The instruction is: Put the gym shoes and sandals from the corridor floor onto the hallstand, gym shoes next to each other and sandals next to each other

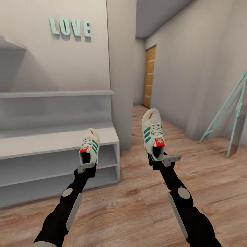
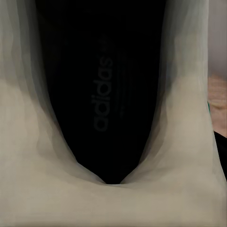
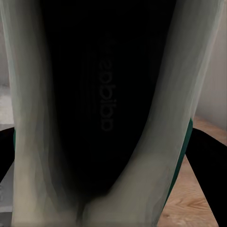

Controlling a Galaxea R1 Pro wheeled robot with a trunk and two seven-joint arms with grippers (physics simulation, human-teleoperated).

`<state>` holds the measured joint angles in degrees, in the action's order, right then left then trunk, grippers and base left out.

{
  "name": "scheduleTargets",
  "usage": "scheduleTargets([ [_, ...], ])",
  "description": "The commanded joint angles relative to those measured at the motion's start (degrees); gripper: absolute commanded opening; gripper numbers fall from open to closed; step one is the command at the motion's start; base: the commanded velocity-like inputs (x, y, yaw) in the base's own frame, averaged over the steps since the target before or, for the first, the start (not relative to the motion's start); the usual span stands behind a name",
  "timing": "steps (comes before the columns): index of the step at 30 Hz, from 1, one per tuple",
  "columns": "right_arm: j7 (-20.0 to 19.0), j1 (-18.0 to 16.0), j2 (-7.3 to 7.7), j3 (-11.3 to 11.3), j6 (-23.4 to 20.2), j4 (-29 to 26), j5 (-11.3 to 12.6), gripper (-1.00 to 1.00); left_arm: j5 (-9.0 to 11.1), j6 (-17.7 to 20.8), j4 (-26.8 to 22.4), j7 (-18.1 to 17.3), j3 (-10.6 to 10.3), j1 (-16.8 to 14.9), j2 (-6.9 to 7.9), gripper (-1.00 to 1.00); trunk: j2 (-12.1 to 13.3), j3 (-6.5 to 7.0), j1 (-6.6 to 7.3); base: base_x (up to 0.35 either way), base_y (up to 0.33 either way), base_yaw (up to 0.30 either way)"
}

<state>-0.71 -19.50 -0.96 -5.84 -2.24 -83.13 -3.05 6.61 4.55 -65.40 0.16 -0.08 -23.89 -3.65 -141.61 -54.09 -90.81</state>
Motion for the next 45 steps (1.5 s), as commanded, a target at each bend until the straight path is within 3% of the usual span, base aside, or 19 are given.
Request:
scheduleTargets([
  [1, -0.08, -0.01, -0.01, 0.04, -0.23, -0.09, -0.29, -1.00, 0.60, 0.34, -0.08, 0.02, -0.01, -0.03, 0.01, -1.00, -0.03, -0.06, 0.01, 0.000, -0.290, 0.281],
  [12, -0.08, -0.01, 0.00, 0.08, -0.22, -0.05, -0.29, -1.00, 0.60, 0.32, -0.08, 0.02, -0.01, -0.02, 0.00, -1.00, -0.03, -0.06, 0.01, 0.000, -0.220, 0.262],
  [21, -0.08, 0.01, 0.06, 0.13, -0.22, -0.10, -0.22, -1.00, 0.60, 0.30, -0.08, 0.02, -0.03, -0.02, -0.01, -1.00, -0.03, -0.06, 0.01, 0.035, -0.060, 0.024],
  [32, -0.08, -0.01, 0.12, 0.20, -0.22, -0.17, -0.16, -1.00, 0.62, 0.33, -0.01, 0.02, -0.01, -0.02, -0.04, -1.00, -0.03, -0.06, 0.01, 0.026, -0.287, 0.000],
  [45, -0.08, -0.01, 0.17, 0.38, -0.28, -0.26, -0.07, -1.00, 0.60, 0.28, 0.79, 0.17, -0.08, -0.02, -0.43, -1.00, -0.03, 0.20, 0.01, -0.020, -0.024, 0.071],
])
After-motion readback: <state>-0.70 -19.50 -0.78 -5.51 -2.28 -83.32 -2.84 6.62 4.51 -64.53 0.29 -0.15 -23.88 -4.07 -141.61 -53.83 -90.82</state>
